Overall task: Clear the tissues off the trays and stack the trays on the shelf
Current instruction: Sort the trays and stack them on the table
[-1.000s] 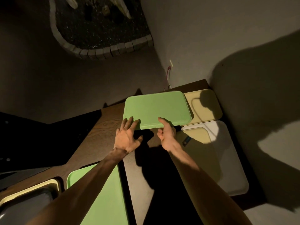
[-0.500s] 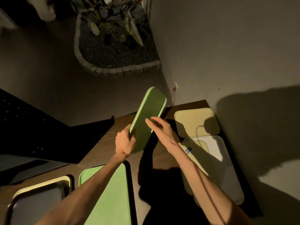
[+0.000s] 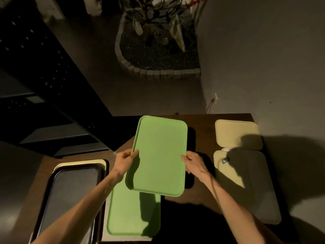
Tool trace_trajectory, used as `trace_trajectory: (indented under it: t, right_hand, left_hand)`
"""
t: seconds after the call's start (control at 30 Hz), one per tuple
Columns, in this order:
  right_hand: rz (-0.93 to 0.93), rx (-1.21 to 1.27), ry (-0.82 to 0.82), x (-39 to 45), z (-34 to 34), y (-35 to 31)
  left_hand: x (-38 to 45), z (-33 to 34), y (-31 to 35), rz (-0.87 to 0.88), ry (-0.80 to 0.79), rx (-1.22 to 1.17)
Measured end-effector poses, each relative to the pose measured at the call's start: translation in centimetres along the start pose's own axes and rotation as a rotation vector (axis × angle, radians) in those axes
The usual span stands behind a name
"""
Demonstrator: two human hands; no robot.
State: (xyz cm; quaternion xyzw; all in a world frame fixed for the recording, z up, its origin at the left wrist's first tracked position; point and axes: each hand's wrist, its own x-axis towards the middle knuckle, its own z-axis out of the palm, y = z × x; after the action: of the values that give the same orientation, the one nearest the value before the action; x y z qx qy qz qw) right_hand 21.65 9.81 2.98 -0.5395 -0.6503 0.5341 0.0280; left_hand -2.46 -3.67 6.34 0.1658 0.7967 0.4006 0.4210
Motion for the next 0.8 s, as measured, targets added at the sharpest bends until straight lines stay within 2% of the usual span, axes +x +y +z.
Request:
trace_trajectory:
  t: [0.37, 0.6, 0.8]
  right_hand:
    - [0.119, -0.313, -0.197, -3.9, 11.0, 2.2]
    - [0.129, -0.405, -0.204, -4.2, 13.6, 3.3]
    - [0.087, -0.556, -0.197, -3.6, 14.2, 3.5]
  left_hand:
    - [-2.4, -6.3, -13.1, -0.079, 0.141, 0.658]
    - [-1.9, -7.2, -15.4, -0.057, 0.148, 0.713]
    - [-2.4, -7.9, -16.0, -0.110, 0.098, 0.708]
